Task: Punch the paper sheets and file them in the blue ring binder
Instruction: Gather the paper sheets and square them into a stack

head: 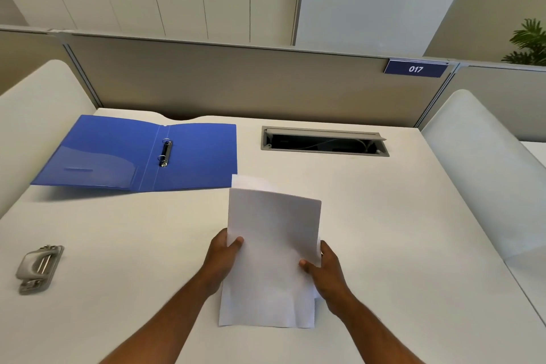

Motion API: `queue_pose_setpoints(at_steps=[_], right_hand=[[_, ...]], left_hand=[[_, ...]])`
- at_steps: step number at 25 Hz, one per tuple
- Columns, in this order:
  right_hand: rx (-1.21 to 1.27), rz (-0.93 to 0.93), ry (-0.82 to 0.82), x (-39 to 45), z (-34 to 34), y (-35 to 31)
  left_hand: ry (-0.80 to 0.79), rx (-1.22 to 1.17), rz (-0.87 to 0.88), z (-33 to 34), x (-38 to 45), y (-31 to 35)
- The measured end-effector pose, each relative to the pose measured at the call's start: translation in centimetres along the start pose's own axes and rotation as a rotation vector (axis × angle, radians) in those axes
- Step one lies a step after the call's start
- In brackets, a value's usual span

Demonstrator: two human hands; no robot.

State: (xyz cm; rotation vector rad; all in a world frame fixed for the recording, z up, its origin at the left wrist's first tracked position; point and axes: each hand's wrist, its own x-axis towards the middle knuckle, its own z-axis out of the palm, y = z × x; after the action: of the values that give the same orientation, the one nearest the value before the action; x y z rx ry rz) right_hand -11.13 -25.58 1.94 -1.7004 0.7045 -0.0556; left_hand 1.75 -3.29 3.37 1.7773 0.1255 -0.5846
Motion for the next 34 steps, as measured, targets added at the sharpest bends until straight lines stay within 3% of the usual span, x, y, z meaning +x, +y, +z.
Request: queue_pose_setpoints(at_steps=[4, 9, 14, 22, 34], right_hand=[[0.089, 0.080, 0.004, 0.8, -0.3, -1.3], [-0.146, 0.221, -0.003, 0.8, 1.0, -1.1], [-0.144, 0.068, 0.104, 0.0, 1.2, -3.3], [0.142, -0.267, 0.241, -1.3, 1.0, -8.7], [0.042, -0.364, 0.246, -1.7, 2.2, -9.4]], left_hand=[[0.123, 0.099, 0.088, 0.2, 0.1, 0.8], [0.134, 0.207, -0.096, 0.8, 0.5, -0.9], [0.139, 0.131, 0.067, 1.7, -1.3, 1.5], [0.290, -0.081, 0.621, 0.4, -4.8, 7.1], [0.286, -0.048, 0.592, -0.9, -5.3, 5.5]])
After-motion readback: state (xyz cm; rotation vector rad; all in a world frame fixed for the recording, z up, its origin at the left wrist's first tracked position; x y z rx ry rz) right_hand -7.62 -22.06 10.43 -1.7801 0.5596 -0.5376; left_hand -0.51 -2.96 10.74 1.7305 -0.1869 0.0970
